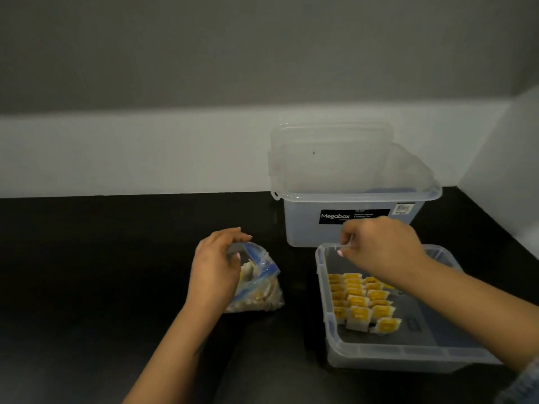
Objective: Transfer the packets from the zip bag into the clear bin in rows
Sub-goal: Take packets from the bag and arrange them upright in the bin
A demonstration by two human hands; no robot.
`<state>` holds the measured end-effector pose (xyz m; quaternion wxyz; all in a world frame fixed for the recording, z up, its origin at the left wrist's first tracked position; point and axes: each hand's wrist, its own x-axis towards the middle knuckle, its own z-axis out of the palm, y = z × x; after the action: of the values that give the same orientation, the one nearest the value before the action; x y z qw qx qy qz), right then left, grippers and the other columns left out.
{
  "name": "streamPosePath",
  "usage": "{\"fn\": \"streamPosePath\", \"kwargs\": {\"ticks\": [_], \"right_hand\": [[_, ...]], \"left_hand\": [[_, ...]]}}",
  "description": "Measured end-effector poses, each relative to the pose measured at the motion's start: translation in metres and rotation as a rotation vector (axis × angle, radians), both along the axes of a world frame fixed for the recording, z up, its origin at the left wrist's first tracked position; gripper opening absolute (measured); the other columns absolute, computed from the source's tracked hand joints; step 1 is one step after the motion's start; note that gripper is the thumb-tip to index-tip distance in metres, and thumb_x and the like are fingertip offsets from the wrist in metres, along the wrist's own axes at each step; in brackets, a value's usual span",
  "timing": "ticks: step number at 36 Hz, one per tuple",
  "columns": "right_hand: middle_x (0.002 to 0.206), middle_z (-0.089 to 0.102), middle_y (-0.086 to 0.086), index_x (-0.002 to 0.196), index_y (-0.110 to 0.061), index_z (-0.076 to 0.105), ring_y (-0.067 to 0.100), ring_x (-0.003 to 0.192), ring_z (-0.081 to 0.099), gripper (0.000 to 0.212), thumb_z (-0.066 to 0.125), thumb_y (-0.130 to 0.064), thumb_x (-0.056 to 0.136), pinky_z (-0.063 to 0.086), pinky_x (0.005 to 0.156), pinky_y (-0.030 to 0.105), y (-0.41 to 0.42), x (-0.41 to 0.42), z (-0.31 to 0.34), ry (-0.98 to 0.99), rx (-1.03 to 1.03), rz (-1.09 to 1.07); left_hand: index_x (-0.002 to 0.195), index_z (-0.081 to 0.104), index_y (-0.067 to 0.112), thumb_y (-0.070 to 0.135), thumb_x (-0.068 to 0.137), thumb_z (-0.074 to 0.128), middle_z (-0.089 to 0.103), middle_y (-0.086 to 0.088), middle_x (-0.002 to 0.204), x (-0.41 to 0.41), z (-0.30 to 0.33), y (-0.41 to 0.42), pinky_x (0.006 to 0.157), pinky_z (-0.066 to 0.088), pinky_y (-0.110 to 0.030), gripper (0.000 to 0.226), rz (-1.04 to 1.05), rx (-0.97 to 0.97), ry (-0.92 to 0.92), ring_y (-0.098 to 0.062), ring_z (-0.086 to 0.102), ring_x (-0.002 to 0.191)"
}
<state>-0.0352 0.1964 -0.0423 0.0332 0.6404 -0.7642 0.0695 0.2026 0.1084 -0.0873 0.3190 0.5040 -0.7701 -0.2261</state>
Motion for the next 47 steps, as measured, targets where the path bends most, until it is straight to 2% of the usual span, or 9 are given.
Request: {"fn": "streamPosePath", "kwargs": {"ticks": [9, 17, 21, 26, 31, 36, 40, 43, 47], "right_hand": [[0.096, 0.069, -0.008, 0.108, -0.034, 0.065, 0.015, 0.092, 0.063, 0.022, 0.056, -0.027, 0.09, 0.048, 0.074, 0.027, -0.057, 0.096, -0.005, -0.092, 0.072, 0.188], [0.11, 0.063, 0.004, 0.123, -0.024, 0.059, 0.024, 0.098, 0.062, 0.039, 0.058, -0.009, 0.088, 0.043, 0.067, 0.031, -0.116, 0.145, -0.036, 0.239, 0.361, 0.487], [0.115, 0.062, 0.005, 0.119, -0.016, 0.06, 0.023, 0.101, 0.061, 0.033, 0.063, -0.012, 0.086, 0.052, 0.08, 0.036, -0.139, 0.159, -0.056, 0.347, 0.535, 0.528], [0.103, 0.063, 0.003, 0.103, -0.015, 0.061, 0.016, 0.083, 0.056, 0.019, 0.065, -0.017, 0.085, 0.043, 0.067, 0.03, -0.159, 0.167, -0.066, 0.345, 0.666, 0.52], [0.102, 0.062, 0.005, 0.104, -0.012, 0.063, 0.021, 0.088, 0.059, 0.016, 0.057, -0.013, 0.09, 0.043, 0.067, 0.031, -0.155, 0.161, -0.059, 0.352, 0.605, 0.54], [0.093, 0.062, 0.0, 0.098, -0.021, 0.066, 0.014, 0.076, 0.054, 0.012, 0.056, -0.022, 0.091, 0.045, 0.066, 0.028, -0.148, 0.149, -0.042, 0.155, 0.5, 0.423], [0.088, 0.064, -0.008, 0.092, -0.028, 0.066, 0.009, 0.082, 0.058, 0.008, 0.059, -0.027, 0.089, 0.045, 0.067, 0.023, -0.141, 0.139, -0.024, -0.042, 0.369, 0.327], [0.076, 0.061, -0.015, 0.086, -0.031, 0.067, 0.003, 0.074, 0.057, 0.003, 0.068, -0.029, 0.084, 0.047, 0.068, 0.021, -0.138, 0.135, -0.011, -0.26, 0.272, 0.224], [0.076, 0.065, -0.013, 0.081, -0.029, 0.067, 0.002, 0.071, 0.061, 0.011, 0.075, -0.023, 0.079, 0.051, 0.069, 0.018, -0.136, 0.133, 0.004, -0.529, 0.171, 0.166]], "left_hand": [[0.123, 0.055, 0.031, 0.011, 0.083, 0.066, 0.05, 0.011, 0.131, 0.047, -0.006, -0.04, 0.099, 0.036, -0.025, 0.045, 0.008, 0.079, -0.144, -0.01, 0.039, 0.127], [0.129, 0.05, 0.03, 0.015, 0.085, 0.063, 0.048, 0.011, 0.133, 0.065, -0.019, -0.055, 0.093, 0.03, -0.018, 0.048, -0.084, 0.127, -0.172, -0.009, 0.036, 0.128], [0.128, 0.049, 0.033, 0.016, 0.086, 0.063, 0.048, 0.015, 0.131, 0.071, -0.022, -0.058, 0.093, 0.028, -0.016, 0.048, -0.123, 0.133, -0.165, -0.006, 0.034, 0.127], [0.129, 0.047, 0.035, 0.022, 0.085, 0.066, 0.046, 0.017, 0.132, 0.081, -0.023, -0.066, 0.095, 0.028, -0.017, 0.05, -0.151, 0.17, -0.133, -0.002, 0.033, 0.128], [0.129, 0.048, 0.035, 0.02, 0.085, 0.066, 0.045, 0.018, 0.132, 0.089, -0.024, -0.072, 0.094, 0.026, -0.014, 0.05, -0.171, 0.16, -0.109, -0.001, 0.033, 0.128], [0.123, 0.052, 0.035, 0.017, 0.087, 0.063, 0.043, 0.025, 0.116, 0.091, -0.02, -0.079, 0.094, 0.03, -0.012, 0.041, -0.188, 0.175, -0.006, 0.009, 0.035, 0.113], [0.113, 0.057, 0.036, 0.017, 0.091, 0.058, 0.052, 0.025, 0.108, 0.086, -0.018, -0.082, 0.077, 0.035, 0.0, 0.029, -0.18, 0.233, 0.168, 0.013, 0.048, 0.098], [0.108, 0.059, 0.034, 0.027, 0.094, 0.052, 0.061, 0.019, 0.105, 0.081, -0.015, -0.081, 0.071, 0.042, -0.005, 0.017, -0.174, 0.322, 0.326, 0.011, 0.055, 0.096], [0.11, 0.063, 0.027, 0.047, 0.086, 0.047, 0.068, 0.012, 0.103, 0.076, -0.007, -0.077, 0.077, 0.049, -0.013, 0.035, -0.292, 0.435, 0.475, 0.006, 0.062, 0.095]]}}
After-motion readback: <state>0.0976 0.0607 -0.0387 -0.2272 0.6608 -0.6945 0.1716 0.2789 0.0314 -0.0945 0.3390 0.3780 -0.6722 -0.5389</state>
